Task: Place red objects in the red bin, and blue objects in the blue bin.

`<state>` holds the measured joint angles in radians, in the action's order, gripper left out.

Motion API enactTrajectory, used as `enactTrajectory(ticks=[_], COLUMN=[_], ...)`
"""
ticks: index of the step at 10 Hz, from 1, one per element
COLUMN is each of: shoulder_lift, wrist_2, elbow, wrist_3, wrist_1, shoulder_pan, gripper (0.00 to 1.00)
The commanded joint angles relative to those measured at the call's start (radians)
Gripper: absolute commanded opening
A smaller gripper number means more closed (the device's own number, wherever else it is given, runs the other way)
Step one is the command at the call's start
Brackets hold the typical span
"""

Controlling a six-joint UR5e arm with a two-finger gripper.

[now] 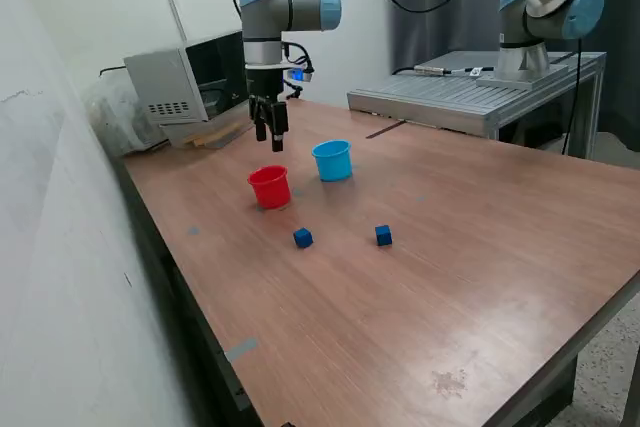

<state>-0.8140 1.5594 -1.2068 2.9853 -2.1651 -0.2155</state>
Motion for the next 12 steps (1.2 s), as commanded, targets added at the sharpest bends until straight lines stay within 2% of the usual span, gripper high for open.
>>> enactTrajectory(ticks=[1, 4, 5, 6, 9, 12], shoulder_lift=[-0.048, -0.054, -0.051, -0.034, 0.074, 0.173], wrist_2=[-0.001, -0.021, -0.054, -0.070, -0.070, -0.068], elbow=[-0.005, -0.005, -0.005, 0.006, 0.053, 0.108], wrist_3=[0.037, 0.061, 0.070, 0.072, 0.072, 0.072], wrist_1=[0.093, 0.102, 0.094, 0.082, -0.051, -0.090], shoulder_pan=[0.095, 0.191, 0.192, 0.193, 0.193, 0.193], gripper=[1.00, 1.00, 1.00, 1.00, 1.00, 1.00])
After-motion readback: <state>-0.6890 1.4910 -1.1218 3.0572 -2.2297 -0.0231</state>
